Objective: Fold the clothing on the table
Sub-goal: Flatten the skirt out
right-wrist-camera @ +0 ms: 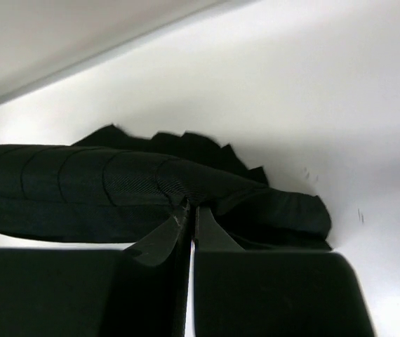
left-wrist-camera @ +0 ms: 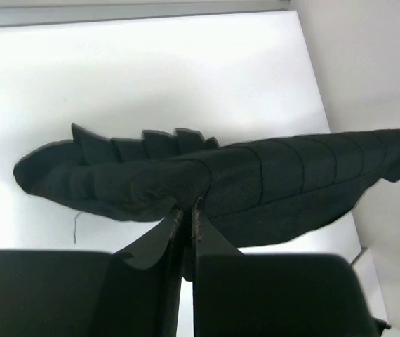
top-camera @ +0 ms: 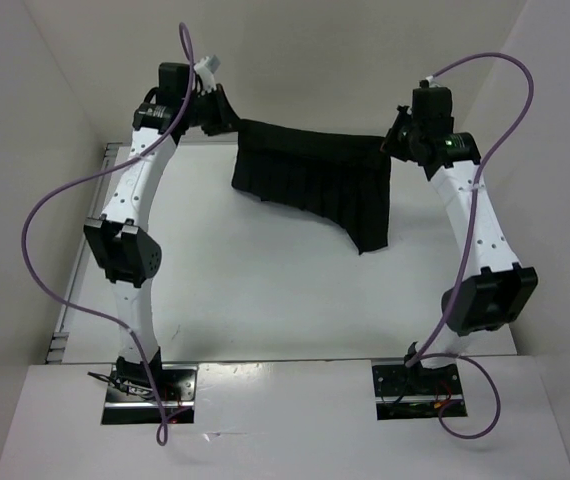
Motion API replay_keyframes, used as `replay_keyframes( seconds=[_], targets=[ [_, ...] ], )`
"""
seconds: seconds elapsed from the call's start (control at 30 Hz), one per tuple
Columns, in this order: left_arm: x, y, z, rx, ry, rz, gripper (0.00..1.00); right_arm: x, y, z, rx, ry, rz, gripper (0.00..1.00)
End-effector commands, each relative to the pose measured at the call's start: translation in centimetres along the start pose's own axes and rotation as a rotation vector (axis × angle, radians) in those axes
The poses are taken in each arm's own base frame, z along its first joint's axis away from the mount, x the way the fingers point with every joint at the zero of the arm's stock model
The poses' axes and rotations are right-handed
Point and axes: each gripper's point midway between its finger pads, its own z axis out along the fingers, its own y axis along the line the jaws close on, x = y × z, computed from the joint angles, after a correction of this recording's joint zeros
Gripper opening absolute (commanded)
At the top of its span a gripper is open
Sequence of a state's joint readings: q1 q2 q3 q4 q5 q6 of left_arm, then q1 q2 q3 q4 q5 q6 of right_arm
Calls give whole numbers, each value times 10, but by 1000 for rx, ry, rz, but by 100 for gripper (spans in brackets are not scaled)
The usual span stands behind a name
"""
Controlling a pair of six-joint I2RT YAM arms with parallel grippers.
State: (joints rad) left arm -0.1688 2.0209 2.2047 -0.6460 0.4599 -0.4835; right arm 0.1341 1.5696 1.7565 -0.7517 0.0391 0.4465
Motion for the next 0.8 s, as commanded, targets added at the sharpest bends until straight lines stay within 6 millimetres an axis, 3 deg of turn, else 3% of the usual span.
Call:
replay_keyframes(
  seconds=[0.0,0.03,0.07,0.13,0.2,0.33,0.37,0.4,0.43,0.47,0.5,0.53,0.57,0.6,0.63,0.67,0.7,0.73,0.77],
  targets=[
    [-78,-19,-31,36,-193,71,10,-76,13,-19,-36,-225,-24,0],
    [-79,-15,-23,33,-184,56,10,-89,17,-24,-47,-269,-21,0],
    [-98,-32,-40,81,-241,97,11,-106,23,-38,-57,-322,-30,0],
    [-114,-36,-58,115,-300,89,12,-117,27,-46,-67,-347,-40,0],
    [-117,-30,-63,103,-305,82,12,-123,30,-57,-75,-373,-54,0],
    [-91,-22,-61,60,-210,120,12,-96,25,-55,-103,-324,-73,0],
    [-84,-24,-59,58,-187,125,12,-78,16,-44,-82,-277,-75,0],
    [-67,-13,-48,33,-135,93,12,-72,13,-49,-79,-272,-75,0],
    [-59,-23,-55,38,-121,104,12,-62,10,-47,-81,-250,-77,0],
    [-50,-19,-56,28,-95,98,12,-40,-1,-37,-57,-197,-79,0],
    [-55,-34,-76,46,-143,128,12,-27,-4,-38,-60,-167,-69,0],
    [-23,-12,-62,16,-62,77,12,-22,-2,-53,-88,-174,-70,0],
    [-11,-13,-66,26,-53,66,12,2,-11,-50,-76,-112,-63,0],
    [-16,-32,-93,51,-119,108,12,11,-12,-56,-85,-92,-64,0],
    [16,-19,-89,38,-54,69,13,22,-10,-74,-125,-84,-66,0],
    [27,-20,-97,35,-46,73,13,29,-11,-85,-141,-78,-68,0],
    [30,-37,-123,56,-79,97,13,40,-8,-98,-163,-57,-75,0],
    [39,-40,-133,54,-75,106,13,39,-2,-129,-206,-102,-73,0],
    [59,-39,-139,63,-32,103,13,43,3,-145,-233,-109,-84,0]
  ],
)
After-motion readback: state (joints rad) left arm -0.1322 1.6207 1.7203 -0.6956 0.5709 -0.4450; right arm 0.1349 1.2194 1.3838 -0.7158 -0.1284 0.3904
